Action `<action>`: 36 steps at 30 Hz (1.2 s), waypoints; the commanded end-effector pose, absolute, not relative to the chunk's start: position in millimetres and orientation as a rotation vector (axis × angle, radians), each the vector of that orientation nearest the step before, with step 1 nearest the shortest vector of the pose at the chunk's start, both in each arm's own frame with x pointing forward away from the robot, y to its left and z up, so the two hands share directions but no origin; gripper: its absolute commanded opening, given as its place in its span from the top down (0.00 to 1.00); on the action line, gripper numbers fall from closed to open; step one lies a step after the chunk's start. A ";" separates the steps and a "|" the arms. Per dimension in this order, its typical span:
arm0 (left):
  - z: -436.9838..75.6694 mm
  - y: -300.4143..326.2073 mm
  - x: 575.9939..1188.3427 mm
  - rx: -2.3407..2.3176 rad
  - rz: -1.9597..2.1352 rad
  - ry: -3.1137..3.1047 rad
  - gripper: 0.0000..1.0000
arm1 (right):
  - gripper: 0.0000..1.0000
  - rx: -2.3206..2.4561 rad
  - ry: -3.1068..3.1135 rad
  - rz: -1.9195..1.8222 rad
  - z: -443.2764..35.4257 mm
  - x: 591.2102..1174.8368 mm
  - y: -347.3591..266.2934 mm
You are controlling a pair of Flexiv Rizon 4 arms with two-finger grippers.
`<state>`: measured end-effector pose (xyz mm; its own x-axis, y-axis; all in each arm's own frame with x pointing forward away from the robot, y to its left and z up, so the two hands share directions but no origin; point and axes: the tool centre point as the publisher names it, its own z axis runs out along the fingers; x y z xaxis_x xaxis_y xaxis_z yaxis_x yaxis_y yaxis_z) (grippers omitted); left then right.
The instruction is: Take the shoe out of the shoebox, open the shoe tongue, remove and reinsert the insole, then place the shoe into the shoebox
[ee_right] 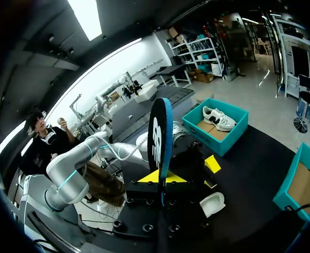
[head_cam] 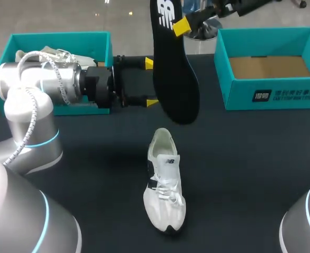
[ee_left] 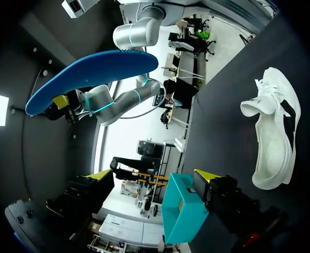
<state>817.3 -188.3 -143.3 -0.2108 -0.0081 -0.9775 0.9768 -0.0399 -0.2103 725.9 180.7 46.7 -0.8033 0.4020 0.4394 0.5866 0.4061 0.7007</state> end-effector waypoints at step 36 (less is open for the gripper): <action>-153.1 -185.9 793.6 1.182 -1.183 1.188 0.00 | 1.00 -1.331 -1.715 -1.040 -89.8 753.5 129.8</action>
